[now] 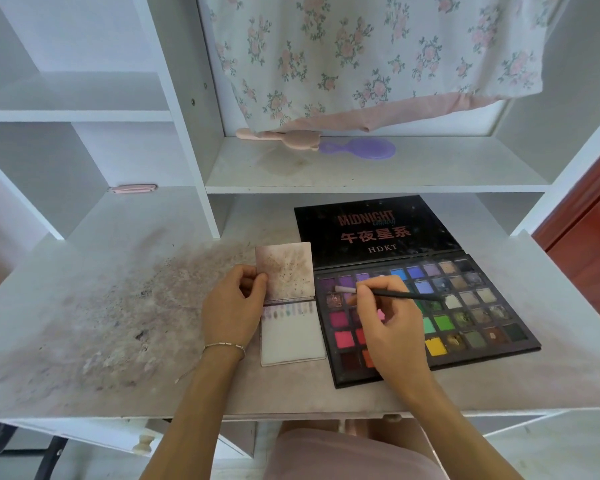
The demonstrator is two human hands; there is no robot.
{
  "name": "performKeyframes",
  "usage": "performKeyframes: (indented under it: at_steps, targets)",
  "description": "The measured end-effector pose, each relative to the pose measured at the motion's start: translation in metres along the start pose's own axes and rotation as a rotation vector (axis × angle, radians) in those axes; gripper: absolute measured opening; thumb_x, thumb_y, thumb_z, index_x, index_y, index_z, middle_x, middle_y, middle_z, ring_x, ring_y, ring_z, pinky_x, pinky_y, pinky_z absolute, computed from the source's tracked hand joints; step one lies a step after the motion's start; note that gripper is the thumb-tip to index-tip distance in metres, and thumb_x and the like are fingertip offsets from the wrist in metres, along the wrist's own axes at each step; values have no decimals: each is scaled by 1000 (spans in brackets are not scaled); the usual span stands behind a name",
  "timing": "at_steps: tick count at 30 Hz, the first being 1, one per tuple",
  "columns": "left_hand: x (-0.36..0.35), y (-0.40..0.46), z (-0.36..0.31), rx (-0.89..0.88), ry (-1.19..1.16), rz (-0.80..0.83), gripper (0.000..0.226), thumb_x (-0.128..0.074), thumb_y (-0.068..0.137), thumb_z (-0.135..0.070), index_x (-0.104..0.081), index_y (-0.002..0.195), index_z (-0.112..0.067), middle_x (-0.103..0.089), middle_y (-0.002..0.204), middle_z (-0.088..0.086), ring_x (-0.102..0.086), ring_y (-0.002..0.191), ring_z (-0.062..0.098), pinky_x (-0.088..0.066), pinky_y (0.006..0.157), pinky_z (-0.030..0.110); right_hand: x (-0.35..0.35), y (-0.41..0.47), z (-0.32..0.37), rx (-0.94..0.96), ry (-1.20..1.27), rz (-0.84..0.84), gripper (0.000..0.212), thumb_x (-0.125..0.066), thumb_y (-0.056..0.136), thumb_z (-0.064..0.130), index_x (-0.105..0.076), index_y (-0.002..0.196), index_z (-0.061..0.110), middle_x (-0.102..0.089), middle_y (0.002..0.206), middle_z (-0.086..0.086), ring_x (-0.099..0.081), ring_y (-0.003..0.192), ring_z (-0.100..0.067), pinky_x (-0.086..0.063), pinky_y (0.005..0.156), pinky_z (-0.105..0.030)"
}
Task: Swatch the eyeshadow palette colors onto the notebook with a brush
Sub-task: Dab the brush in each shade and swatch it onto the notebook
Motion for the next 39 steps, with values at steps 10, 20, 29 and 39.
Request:
performKeyframes:
  at_steps: [10,20,29,39]
  targets:
    - [7,-3,-4,28,-52,22,37,-62,86,-23,-52,121,-18,-56,85,-13,-54,76,0,-43,72,20,4,-3,-1,7,7,-52,22,-52,89,6,-52,77,24,-59,60,-2,-56,56,-12,-46,50,-25]
    - [24,-47,4,-179,303,265,69,-60,80,-54,-41,136,-18,-46,136,1,-39,124,18,-28,105,31,1,13,-7,41,-67,-10,26,-49,90,8,-47,76,29,-57,63,2,-55,59,-7,-42,51,-11]
    - [20,-56,10,-269,566,370,103,-9,55,-86,-11,144,-34,7,140,-24,12,128,-9,11,107,17,0,11,-12,32,-166,69,26,-49,90,11,-45,75,32,-56,62,3,-54,63,-8,-43,54,-14]
    - [20,-57,8,-280,523,328,103,-9,58,-89,-24,142,-32,-12,149,-18,1,132,-5,2,111,22,-3,12,-13,35,-219,110,27,-48,90,12,-43,73,33,-53,60,7,-54,61,-8,-42,50,-16]
Point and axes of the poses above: each hand's wrist, its own y-axis towards the middle knuckle, its own x-axis out of the back of the hand, z = x × y, the point moved 5 cm from there along y, towards the middle knuckle
